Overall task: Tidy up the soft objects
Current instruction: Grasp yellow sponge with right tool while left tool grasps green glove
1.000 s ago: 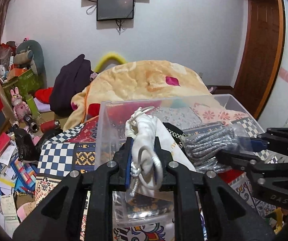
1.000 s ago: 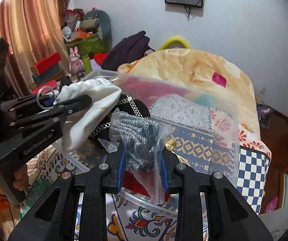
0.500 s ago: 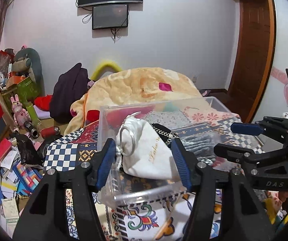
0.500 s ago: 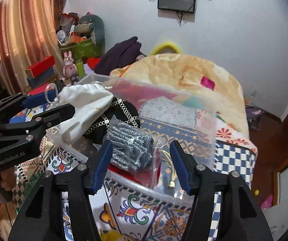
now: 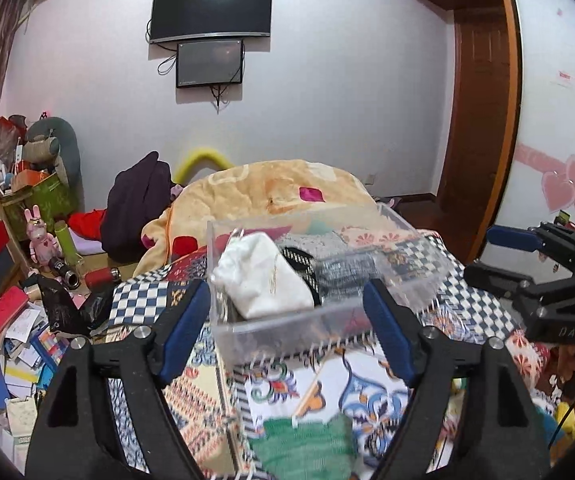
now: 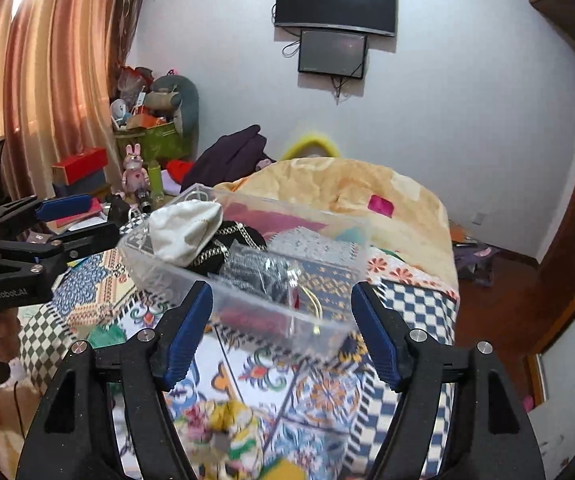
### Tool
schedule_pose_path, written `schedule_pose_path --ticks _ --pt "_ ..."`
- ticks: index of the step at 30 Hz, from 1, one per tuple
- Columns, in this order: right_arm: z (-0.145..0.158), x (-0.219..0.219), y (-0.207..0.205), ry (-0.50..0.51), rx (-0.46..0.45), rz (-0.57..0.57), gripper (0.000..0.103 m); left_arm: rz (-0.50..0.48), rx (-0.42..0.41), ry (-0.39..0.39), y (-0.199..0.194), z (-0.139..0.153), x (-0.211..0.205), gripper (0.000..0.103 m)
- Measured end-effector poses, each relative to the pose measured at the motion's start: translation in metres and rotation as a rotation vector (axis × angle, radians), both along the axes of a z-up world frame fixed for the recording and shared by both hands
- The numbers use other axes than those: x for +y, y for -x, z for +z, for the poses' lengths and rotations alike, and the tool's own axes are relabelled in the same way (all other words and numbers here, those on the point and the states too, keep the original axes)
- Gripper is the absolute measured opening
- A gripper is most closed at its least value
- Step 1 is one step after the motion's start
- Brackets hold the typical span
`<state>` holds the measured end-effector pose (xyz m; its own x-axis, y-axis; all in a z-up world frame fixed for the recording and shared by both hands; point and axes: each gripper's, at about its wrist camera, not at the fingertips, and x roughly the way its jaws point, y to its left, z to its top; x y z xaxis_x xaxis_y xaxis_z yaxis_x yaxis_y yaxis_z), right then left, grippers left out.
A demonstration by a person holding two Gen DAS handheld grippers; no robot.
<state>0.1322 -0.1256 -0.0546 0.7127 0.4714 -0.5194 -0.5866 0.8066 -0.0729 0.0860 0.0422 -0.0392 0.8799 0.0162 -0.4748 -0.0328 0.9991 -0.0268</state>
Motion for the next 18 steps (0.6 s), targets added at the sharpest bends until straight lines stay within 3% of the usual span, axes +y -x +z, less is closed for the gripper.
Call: schedule_pose_path --ticks 18 --pt "-0.065 -0.051 0.056 -0.061 0.174 -0.068 0.071 0.025 0.175 0.070 0.050 -0.087 -0.009 0.085"
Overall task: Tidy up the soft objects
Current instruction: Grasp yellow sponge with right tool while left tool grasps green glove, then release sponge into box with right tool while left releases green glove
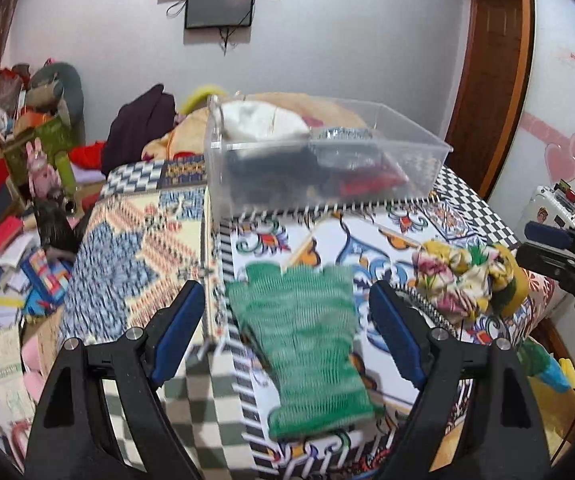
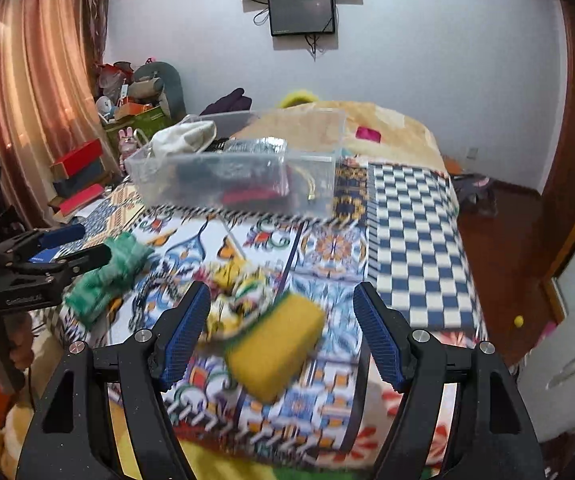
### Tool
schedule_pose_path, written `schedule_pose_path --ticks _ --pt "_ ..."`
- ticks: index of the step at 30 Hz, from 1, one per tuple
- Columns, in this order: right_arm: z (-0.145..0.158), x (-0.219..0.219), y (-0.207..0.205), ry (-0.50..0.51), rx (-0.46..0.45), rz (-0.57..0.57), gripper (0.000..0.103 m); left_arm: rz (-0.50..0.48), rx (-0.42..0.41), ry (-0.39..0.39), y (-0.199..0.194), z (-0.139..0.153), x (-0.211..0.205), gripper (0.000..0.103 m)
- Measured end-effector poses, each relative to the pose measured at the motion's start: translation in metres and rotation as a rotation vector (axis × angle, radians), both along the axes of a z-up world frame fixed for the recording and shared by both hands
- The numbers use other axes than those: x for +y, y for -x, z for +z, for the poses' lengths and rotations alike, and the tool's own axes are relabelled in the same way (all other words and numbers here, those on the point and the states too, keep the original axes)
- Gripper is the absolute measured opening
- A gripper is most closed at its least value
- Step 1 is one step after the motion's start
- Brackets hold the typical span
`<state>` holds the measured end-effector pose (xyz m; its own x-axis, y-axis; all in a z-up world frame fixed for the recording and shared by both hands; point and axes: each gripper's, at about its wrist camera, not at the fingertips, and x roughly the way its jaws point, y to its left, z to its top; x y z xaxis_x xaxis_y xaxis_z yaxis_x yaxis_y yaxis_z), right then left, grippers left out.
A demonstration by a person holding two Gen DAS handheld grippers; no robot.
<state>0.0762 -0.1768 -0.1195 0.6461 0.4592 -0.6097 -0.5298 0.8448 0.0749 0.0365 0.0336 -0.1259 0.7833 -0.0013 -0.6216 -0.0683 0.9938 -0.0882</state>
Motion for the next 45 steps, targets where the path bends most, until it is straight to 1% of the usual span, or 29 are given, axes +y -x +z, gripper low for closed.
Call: schedule_pose_path --ticks 7,8,9,10,11,12,13,14,15,16,17,18,19,21,24,29,37,40,43,45 --pt "-0.017 -0.003 0.016 -0.003 0.040 0.012 0.071 -0.001 0.001 -0.009 0.010 -0.009 -0.009 0.084" --pt "-0.020 -0.001 0.016 0.002 0.047 0.015 0.071 -0.001 0.001 -0.007 0.011 -0.010 -0.010 0.082" --pt "-0.023 0.000 0.016 0.007 0.053 0.016 0.070 -0.003 0.002 -0.004 0.012 -0.011 -0.010 0.079" --pt "-0.025 0.000 0.016 0.010 0.055 0.014 0.065 -0.006 0.006 0.002 0.013 -0.012 -0.009 0.077" --pt "-0.027 0.000 0.015 0.015 0.061 0.009 0.057 -0.007 0.011 0.006 0.012 -0.014 -0.009 0.073" --pt "-0.029 0.001 0.013 0.017 0.070 0.010 0.053 -0.005 0.018 0.011 0.012 -0.016 -0.008 0.069" --pt "-0.030 0.001 0.012 0.016 0.077 0.010 0.046 -0.005 0.023 0.016 0.012 -0.017 -0.006 0.067" --pt "-0.032 0.000 0.011 0.011 0.087 0.008 0.037 -0.005 0.029 0.025 0.011 -0.019 -0.005 0.063" --pt "-0.032 0.000 0.010 0.009 0.089 0.003 0.037 -0.008 0.034 0.041 0.011 -0.020 -0.003 0.056" --pt "-0.033 -0.001 0.010 0.006 0.085 -0.003 0.037 -0.016 0.036 0.057 0.011 -0.021 -0.002 0.051" --pt "-0.032 -0.002 0.011 0.005 0.074 -0.012 0.036 -0.026 0.036 0.071 0.011 -0.022 -0.001 0.043" --pt "-0.031 -0.002 0.012 0.009 0.065 -0.018 0.036 -0.034 0.034 0.080 0.011 -0.021 -0.001 0.039" --pt "-0.030 -0.002 0.013 0.014 0.053 -0.026 0.035 -0.034 0.031 0.080 0.011 -0.021 -0.001 0.038" --pt "-0.027 -0.004 0.013 0.011 0.042 -0.038 0.035 -0.033 0.026 0.082 0.012 -0.021 0.000 0.031" --pt "-0.021 -0.010 0.014 -0.002 0.021 -0.054 0.034 -0.030 0.020 0.078 0.013 -0.019 0.000 0.024" --pt "-0.005 -0.015 0.015 -0.017 -0.018 -0.071 0.034 -0.026 -0.005 0.063 0.017 -0.007 0.000 0.018" --pt "0.035 -0.007 0.007 -0.032 -0.127 -0.036 0.034 -0.032 -0.096 0.030 0.017 0.033 0.000 0.018" --pt "0.048 0.000 -0.001 -0.047 -0.181 -0.036 0.034 -0.024 -0.124 0.018 0.008 0.049 0.002 0.018" --pt "0.061 0.008 -0.013 -0.052 -0.220 -0.024 0.034 -0.016 -0.136 0.036 -0.007 0.062 0.006 0.018" --pt "0.069 0.016 -0.021 -0.047 -0.236 -0.009 0.034 -0.007 -0.149 0.008 -0.019 0.071 0.007 0.018"
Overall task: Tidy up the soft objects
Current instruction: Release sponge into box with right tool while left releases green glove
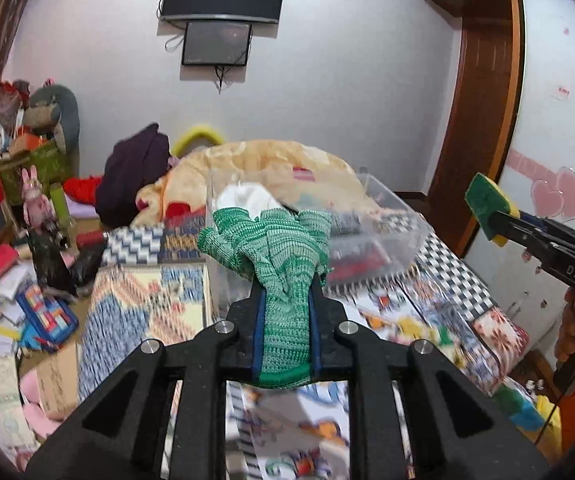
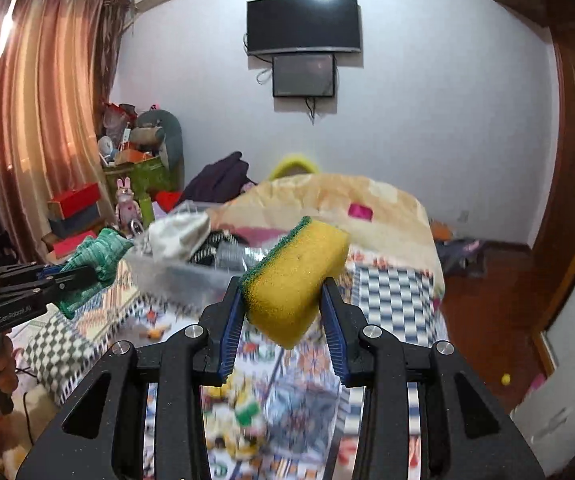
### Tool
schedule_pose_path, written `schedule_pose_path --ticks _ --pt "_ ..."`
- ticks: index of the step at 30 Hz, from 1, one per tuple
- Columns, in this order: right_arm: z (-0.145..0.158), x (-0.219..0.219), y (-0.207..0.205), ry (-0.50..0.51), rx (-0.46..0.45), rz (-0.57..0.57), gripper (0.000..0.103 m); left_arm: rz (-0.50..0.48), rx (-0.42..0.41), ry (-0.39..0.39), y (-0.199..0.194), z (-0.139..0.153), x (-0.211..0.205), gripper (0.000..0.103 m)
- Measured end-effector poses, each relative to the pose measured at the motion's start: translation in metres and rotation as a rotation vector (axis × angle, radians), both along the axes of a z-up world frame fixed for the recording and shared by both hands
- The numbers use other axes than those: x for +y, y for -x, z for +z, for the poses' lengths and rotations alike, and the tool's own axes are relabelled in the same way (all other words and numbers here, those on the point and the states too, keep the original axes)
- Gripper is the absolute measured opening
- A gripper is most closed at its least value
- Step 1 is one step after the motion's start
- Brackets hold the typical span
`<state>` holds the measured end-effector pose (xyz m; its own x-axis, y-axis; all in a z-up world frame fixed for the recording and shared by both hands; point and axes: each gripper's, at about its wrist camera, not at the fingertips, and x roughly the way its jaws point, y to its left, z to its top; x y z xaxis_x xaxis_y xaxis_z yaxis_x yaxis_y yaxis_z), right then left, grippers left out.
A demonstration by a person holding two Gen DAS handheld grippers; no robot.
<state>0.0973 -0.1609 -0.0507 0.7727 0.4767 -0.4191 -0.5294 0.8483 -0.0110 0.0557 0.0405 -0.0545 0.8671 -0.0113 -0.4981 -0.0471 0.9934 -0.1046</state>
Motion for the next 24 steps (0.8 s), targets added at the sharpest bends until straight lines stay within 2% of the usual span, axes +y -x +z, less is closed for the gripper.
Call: schedule_pose_path --ticks 4,11,15,21,24 --pt "0.010 0.014 -0.014 0.012 -0.021 0.026 0.034 0.003 -0.024 -0.047 -0.022 0.014 -0.002 0.018" --pt "0.009 0.032 -0.035 0.030 -0.012 0.046 0.034 -0.022 -0.025 -0.028 -0.068 0.025 -0.003 0.018" --pt "0.003 0.040 -0.050 0.050 0.002 0.034 0.035 -0.021 -0.004 -0.031 -0.093 0.020 -0.006 0.018" --pt "-0.012 0.046 -0.078 0.065 0.077 0.006 0.035 -0.044 0.058 -0.042 -0.126 0.002 -0.017 0.018" --pt "-0.020 0.050 -0.086 0.083 0.114 0.003 0.035 -0.050 0.082 -0.018 -0.138 -0.005 -0.017 0.018"
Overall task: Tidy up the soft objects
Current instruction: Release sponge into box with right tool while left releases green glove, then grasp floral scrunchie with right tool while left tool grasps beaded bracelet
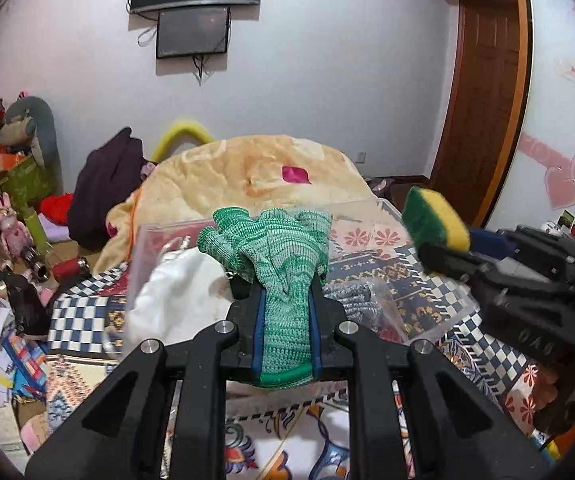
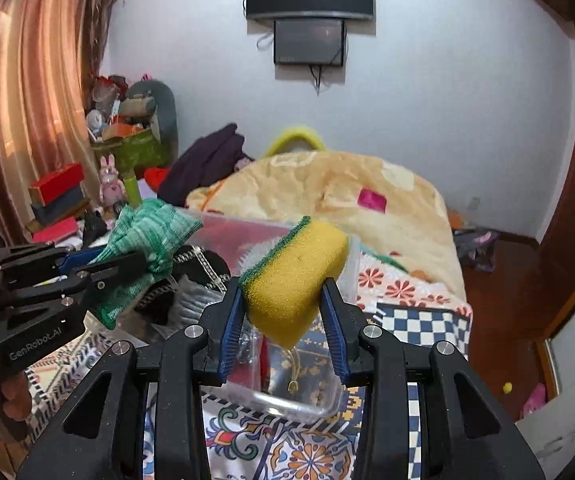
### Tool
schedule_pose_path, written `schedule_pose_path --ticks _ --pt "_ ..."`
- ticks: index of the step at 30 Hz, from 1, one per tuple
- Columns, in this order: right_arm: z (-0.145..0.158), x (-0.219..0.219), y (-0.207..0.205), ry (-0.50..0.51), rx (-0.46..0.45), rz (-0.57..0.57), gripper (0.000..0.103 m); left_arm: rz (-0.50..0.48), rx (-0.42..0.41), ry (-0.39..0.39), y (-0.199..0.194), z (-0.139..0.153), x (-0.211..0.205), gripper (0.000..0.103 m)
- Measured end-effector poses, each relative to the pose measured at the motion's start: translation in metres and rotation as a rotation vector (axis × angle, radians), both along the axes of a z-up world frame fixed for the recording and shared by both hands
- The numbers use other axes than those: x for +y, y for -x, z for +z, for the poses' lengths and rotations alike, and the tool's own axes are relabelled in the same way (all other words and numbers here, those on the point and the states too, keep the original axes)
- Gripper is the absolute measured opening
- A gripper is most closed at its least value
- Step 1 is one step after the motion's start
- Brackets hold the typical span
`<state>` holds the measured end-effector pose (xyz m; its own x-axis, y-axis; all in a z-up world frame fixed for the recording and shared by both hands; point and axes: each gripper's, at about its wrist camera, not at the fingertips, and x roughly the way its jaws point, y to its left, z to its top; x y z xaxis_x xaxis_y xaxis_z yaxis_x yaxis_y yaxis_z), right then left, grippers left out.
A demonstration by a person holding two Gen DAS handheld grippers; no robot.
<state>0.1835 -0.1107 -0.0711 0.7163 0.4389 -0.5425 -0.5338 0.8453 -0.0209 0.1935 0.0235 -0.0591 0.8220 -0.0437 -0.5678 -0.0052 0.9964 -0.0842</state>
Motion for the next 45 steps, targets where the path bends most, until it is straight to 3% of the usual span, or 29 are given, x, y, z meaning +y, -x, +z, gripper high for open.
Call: schedule_pose_path --ticks 7,17,19,22,23,29,34,39,45 --pt "-0.014 0.004 -0.013 0.040 0.067 -0.002 0.035 -0.022 0.078 0.054 -0.023 -0.020 0.000 0.018" --pt "-0.016 0.006 -0.016 0.063 0.081 0.007 0.037 -0.024 0.085 0.002 -0.020 -0.025 -0.011 0.022" --pt "-0.016 0.009 -0.016 0.069 0.079 0.013 0.039 -0.024 0.088 0.014 -0.019 -0.025 -0.009 0.027" --pt "-0.014 0.012 -0.012 0.083 0.060 0.012 0.055 -0.030 0.090 0.041 -0.016 -0.022 -0.006 0.033" --pt "-0.013 0.011 -0.009 0.086 0.046 0.011 0.061 -0.035 0.086 0.049 -0.014 -0.020 -0.005 0.033" --pt "-0.002 0.007 0.006 0.086 -0.007 0.021 0.064 -0.046 0.035 0.039 0.007 -0.004 -0.004 0.034" --pt "0.008 -0.003 0.018 0.039 -0.020 0.037 0.067 -0.058 -0.025 0.043 0.034 0.013 -0.004 0.046" --pt "0.018 -0.013 0.035 -0.009 -0.038 0.056 0.076 -0.081 -0.071 -0.011 0.065 0.022 -0.014 0.060" --pt "0.017 -0.025 0.062 -0.035 -0.066 0.065 0.079 -0.127 -0.058 -0.032 0.099 0.013 -0.024 0.062"
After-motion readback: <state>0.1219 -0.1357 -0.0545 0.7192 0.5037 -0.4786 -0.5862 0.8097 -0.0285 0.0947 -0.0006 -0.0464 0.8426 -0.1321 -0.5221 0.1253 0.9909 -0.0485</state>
